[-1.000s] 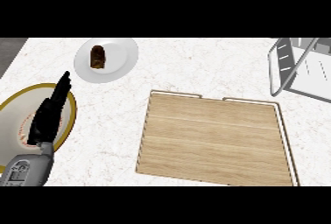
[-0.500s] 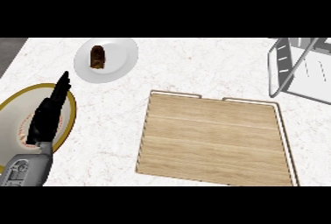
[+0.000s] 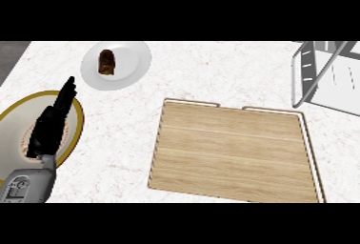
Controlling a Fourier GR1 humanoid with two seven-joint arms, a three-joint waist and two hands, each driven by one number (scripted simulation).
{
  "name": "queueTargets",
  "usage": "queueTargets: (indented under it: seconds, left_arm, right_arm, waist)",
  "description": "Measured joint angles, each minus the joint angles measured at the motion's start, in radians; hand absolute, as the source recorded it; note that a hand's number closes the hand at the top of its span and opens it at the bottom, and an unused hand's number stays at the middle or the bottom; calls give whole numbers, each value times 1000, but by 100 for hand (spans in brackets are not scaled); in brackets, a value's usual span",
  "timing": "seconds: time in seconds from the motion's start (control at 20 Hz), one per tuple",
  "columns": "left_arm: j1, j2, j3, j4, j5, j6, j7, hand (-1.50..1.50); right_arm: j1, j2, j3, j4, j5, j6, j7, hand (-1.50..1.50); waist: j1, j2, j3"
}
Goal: Pick the squash from the tray and place it in the tiered basket
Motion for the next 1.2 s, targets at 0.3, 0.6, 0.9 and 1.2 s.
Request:
queueTargets:
  seconds: [0.3, 0.6, 0.9, 1.2]
  left_arm:
    - [7, -4, 10, -4, -3, 1, 3, 0]
    - [16, -6, 17, 6, -13, 0, -14, 0]
    - [30, 7, 41, 5, -2, -14, -15, 0]
    - [34, -4, 49, 5, -10, -3, -9, 0]
  right_arm:
    - [-3, -52, -68, -28, -49, -60, -32, -150]
    - [-11, -149, -120, -38, -88, -24, 30, -150]
    - [59, -282, -195, -49, -172, 131, 60, -150]
    - [246, -387, -298, -49, -283, 248, -61, -150]
  waist:
    - [-5, -1, 1]
    - [-14, -4, 1]
    - [-34, -11, 0]
    - [-47, -13, 1]
